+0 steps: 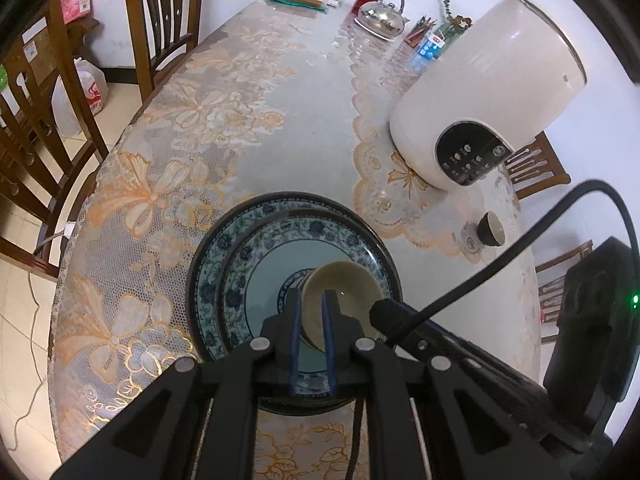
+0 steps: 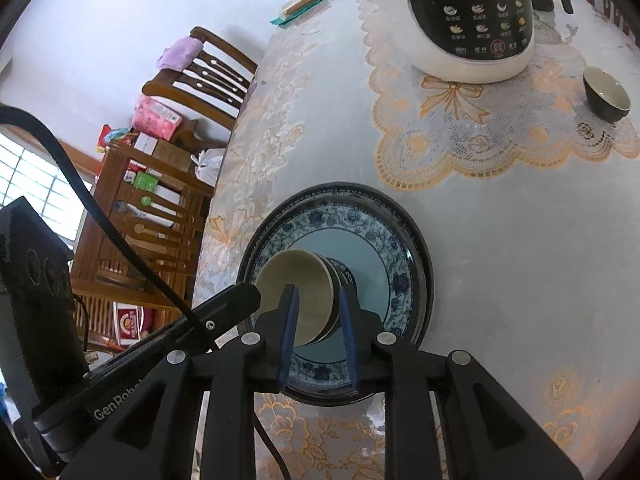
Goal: Organize plates and bowls
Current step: 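Lower the held bowl into the bowl on the plate stack, then open both grippers to release the bowl and pull back, then move both grippers to the last grey-green bowl beside the white cooker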
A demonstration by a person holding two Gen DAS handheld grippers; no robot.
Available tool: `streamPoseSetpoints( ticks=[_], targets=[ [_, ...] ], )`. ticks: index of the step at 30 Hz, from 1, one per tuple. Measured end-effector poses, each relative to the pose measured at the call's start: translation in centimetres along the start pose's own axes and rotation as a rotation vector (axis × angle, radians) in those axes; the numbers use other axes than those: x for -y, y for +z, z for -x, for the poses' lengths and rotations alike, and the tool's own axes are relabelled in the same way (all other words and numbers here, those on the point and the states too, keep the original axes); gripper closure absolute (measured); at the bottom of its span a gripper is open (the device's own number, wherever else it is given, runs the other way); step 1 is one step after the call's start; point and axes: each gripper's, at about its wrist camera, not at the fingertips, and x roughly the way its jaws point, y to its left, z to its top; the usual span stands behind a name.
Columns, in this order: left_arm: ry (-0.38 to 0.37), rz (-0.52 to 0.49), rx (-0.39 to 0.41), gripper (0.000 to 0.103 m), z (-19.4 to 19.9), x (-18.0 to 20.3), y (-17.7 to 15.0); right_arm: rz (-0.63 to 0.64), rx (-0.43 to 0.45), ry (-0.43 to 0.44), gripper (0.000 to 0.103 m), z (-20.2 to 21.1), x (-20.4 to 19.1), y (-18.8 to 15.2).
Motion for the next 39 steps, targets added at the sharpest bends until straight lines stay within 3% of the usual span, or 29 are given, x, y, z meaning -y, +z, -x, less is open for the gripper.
streamPoseSetpoints(
  ticks=[2, 18, 26, 39],
  targets=[
    [0.000, -0.008, -0.001, 0.092, 0.1, 0.1, 0.0, -0.006, 0.014, 0.000, 0.076, 0.4, 0.1, -0.1],
    [-0.038, -0.146, 0.015, 0.090, 1.2, 4.2, 0.0, -0.083, 0.126, -0.018, 0.076, 4.8, 2.4, -1.6],
    [-0.059, -0.198, 0.008, 0.090, 0.7, 8.1, -0.6, -0.123, 0.183, -0.037, 0.076, 8.5, 5.7, -1.8],
    [-0.067, -0.222, -0.013, 0.090, -2.1, 14.8, -1.4, -0.169, 0.203, -0.059, 0.076, 12.7, 12.7, -0.9]
  ],
)
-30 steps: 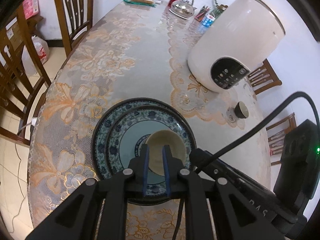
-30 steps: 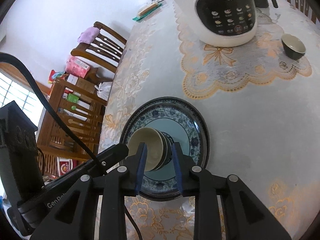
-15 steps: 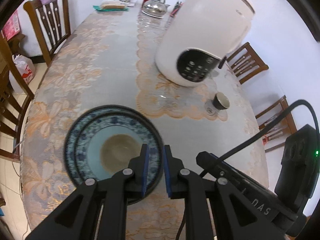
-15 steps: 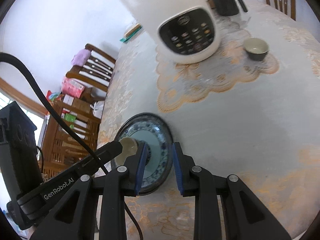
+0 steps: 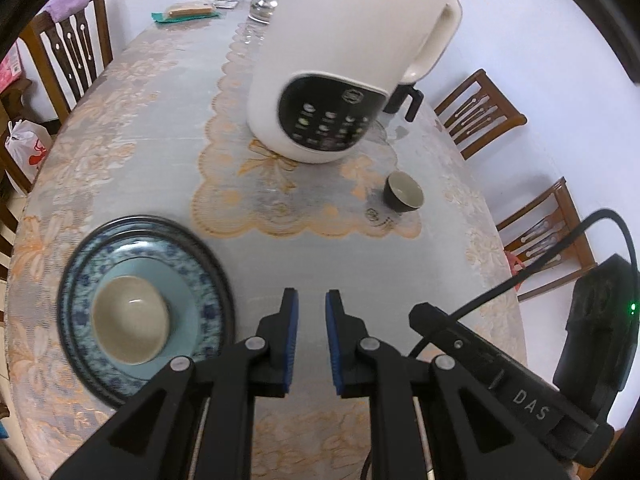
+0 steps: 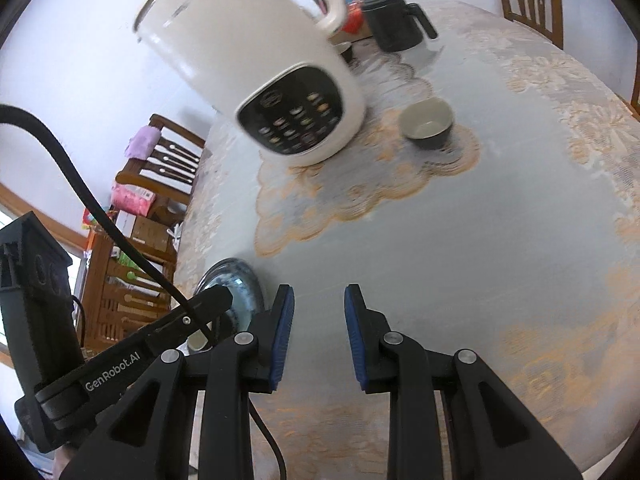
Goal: Organize plates and bowls
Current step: 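Move both grippers to the last grey-green bowl beside the white cooker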
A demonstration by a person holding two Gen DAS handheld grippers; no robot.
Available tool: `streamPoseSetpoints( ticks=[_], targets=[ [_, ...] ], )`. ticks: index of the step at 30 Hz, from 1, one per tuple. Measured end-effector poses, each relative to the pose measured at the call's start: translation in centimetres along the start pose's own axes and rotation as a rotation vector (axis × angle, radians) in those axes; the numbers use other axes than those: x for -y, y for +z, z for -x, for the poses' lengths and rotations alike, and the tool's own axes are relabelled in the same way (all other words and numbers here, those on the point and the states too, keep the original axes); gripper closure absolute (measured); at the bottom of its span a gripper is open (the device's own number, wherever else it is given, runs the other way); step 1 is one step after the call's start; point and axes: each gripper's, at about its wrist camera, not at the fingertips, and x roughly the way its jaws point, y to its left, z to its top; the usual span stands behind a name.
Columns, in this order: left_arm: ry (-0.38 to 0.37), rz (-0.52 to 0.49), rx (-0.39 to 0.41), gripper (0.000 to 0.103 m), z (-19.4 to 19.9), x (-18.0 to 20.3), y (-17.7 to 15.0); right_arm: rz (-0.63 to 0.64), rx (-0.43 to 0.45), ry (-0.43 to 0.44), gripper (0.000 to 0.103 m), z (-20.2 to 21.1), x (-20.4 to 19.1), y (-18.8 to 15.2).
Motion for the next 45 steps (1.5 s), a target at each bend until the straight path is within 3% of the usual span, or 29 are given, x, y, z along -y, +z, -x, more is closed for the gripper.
streamPoseSetpoints(
  ticks=[11, 27, 45],
  targets=[
    [-0.007, -0.016, -0.003, 0.090, -3.7, 4.8, 1.5, 0.022, -0.001, -0.026, 0.076, 1.0, 5.1, 3.3],
    [-0.027, 0.014, 0.015, 0.090, -10.3, 9.1, 4.8, 0.078, -0.038, -0.025, 0.076, -1.1, 10.5, 9.1],
    [0.014, 0.059, -0.007, 0.090, -16.1, 10.4, 8.2, 0.122, -0.065, 0.009, 0.077, -6.0, 11.8, 14.9]
  ],
)
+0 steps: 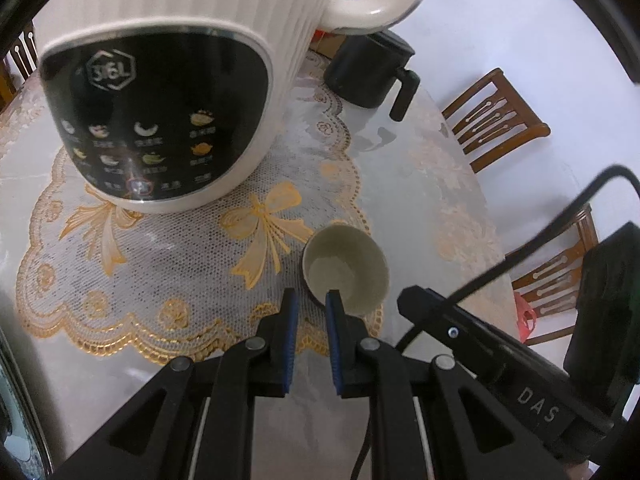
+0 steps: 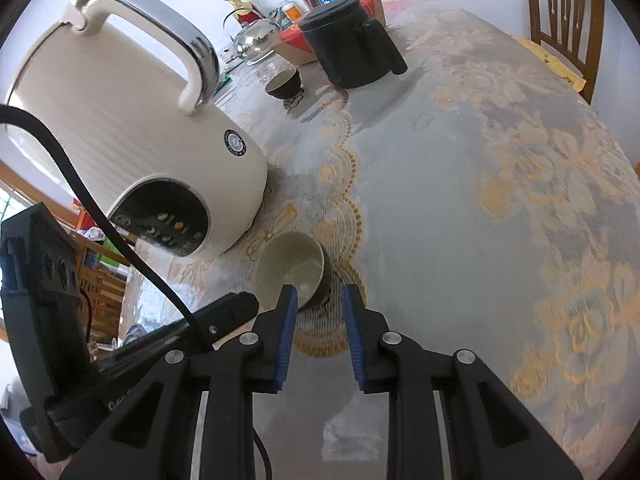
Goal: Organize plates and bowls
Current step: 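Move both grippers to the last grey-green bowl beside the white cooker, then close both grippers on that bowl's rim and lift it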
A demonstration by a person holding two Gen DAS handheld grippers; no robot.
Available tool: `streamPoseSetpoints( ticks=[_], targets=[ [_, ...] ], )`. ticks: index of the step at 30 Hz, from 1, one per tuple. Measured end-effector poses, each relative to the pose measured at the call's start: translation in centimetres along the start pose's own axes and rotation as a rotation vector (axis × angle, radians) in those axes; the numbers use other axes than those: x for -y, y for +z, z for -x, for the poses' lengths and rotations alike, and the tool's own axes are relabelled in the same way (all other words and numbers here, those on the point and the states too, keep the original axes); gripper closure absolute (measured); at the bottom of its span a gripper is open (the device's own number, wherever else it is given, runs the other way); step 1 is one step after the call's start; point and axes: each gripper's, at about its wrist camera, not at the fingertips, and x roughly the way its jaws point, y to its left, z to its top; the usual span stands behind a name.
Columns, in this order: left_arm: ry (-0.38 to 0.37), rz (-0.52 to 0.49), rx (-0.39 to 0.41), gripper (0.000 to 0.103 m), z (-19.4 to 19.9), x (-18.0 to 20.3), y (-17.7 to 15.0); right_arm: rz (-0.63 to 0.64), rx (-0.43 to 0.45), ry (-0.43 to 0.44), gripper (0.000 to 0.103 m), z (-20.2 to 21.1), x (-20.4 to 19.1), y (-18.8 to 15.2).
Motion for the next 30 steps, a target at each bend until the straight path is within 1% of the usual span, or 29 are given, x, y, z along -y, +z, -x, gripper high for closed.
streamPoseSetpoints(
  ticks=[7, 11, 15, 23, 30],
  targets=[
    [0.005, 0.002, -0.006, 0.090, -1.3, 0.0, 0.8, 0.009, -0.029, 0.000, 0.077, -1.8, 0.0, 0.8],
    [0.003, 0.007, -0.012, 0.090, -1.8, -0.1, 1.1, 0.009, -0.042, -0.003, 0.084, -2.4, 0.0, 0.7],
    [-0.005, -0.025, -0.023, 0.091, -1.9, 0.0, 1.1, 0.001, -0.049, 0.007, 0.091, -2.8, 0.2, 0.8],
    [0.003, -0.049, -0.028, 0.091, -1.4, 0.2, 0.6, -0.013, -0.048, 0.004, 0.091, -2.8, 0.0, 0.4],
    [0.005, -0.056, -0.022, 0.091, 0.0, 0.0, -0.2, -0.033, -0.039, 0.011, 0.091, -2.1, -0.7, -0.5]
  ],
)
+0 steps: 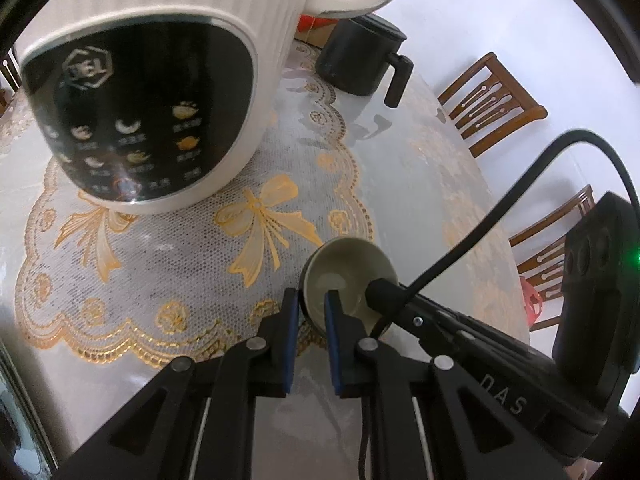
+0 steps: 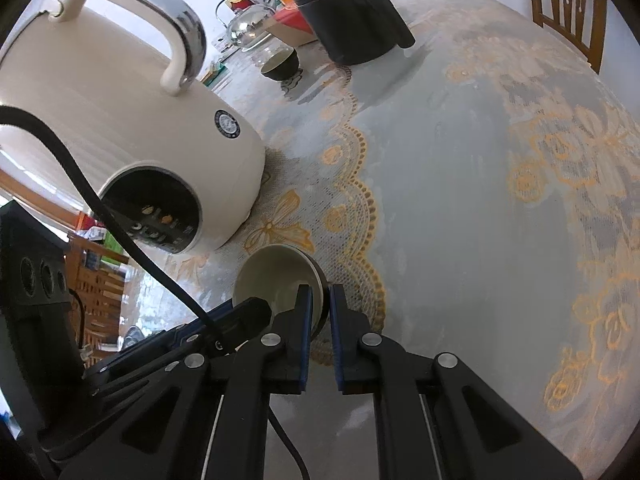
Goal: Organize plates and bowls
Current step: 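Close both grippers on that bowl's rim and lift it, then carry the bowl with both grippers over the plate stack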
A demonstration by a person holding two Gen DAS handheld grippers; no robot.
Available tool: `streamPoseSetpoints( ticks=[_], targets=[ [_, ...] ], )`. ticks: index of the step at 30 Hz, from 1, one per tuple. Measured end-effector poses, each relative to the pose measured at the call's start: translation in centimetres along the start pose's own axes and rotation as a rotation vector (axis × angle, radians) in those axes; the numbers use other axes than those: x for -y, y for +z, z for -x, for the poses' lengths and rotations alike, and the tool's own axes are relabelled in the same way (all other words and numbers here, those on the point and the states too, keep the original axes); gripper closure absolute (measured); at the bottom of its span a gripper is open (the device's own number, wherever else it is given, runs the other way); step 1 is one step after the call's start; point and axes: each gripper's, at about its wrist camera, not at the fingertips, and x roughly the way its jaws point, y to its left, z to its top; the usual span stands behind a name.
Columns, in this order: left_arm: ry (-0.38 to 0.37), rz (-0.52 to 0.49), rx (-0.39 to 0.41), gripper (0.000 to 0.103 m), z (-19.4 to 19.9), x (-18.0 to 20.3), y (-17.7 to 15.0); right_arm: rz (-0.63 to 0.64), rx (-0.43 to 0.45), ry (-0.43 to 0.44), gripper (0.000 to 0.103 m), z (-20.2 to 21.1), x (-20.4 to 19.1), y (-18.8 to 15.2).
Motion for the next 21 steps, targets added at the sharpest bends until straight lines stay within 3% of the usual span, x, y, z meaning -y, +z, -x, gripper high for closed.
streamPoseSetpoints(
  ticks=[21],
  targets=[
    [0.012, 0.005, 0.049, 0.092, 6.1, -2.3, -3.7, 0.000, 0.031, 0.032, 0.091, 2.6, -4.6, -4.7]
  ],
)
